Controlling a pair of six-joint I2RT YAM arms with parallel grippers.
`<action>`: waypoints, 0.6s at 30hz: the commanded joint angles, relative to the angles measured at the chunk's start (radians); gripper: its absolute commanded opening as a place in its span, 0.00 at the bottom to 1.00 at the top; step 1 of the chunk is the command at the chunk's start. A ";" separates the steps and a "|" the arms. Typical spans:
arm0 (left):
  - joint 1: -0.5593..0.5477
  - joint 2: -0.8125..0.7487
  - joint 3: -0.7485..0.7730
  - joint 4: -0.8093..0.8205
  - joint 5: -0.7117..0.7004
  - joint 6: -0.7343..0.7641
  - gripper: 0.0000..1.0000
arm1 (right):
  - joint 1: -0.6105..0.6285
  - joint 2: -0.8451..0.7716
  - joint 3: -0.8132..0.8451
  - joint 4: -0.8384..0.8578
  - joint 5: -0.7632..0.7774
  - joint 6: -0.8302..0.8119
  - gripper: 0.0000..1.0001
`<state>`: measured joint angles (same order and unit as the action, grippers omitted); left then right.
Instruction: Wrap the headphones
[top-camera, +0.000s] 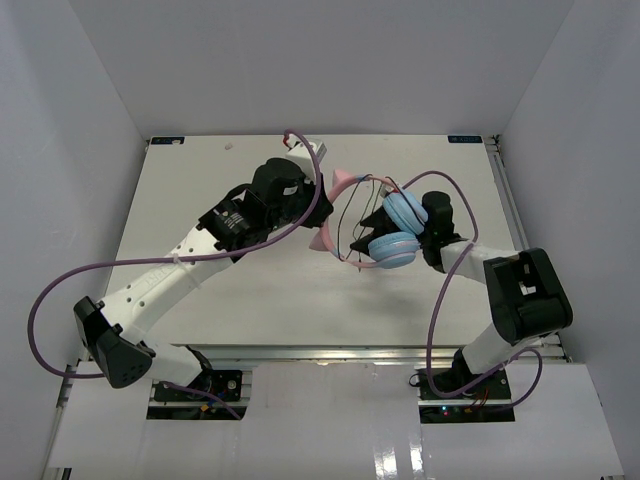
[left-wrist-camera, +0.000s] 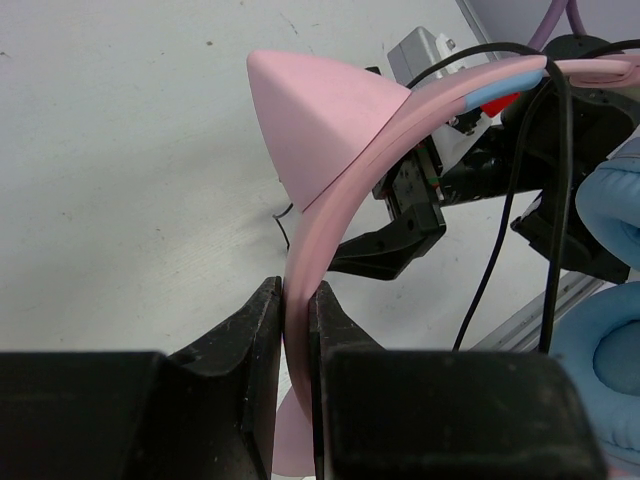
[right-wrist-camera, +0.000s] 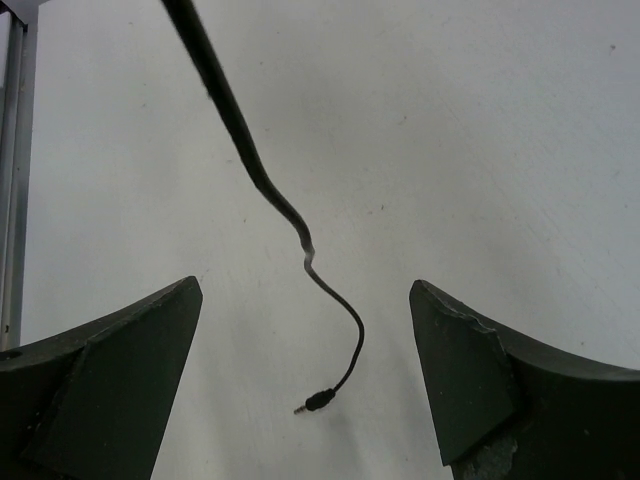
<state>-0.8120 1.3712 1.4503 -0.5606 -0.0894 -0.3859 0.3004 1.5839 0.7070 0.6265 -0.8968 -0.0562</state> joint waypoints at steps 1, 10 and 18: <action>-0.004 -0.017 0.070 0.050 0.020 -0.044 0.00 | 0.032 0.054 -0.016 0.206 0.033 0.007 0.91; -0.004 -0.023 0.079 0.039 0.006 -0.059 0.00 | 0.037 0.204 0.097 0.252 -0.019 0.052 0.68; -0.004 -0.003 0.084 0.041 0.004 -0.059 0.00 | 0.036 0.183 -0.010 0.493 -0.084 0.208 0.13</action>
<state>-0.8131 1.3729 1.4751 -0.5759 -0.0933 -0.4084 0.3359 1.7948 0.7494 0.9044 -0.9297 0.0584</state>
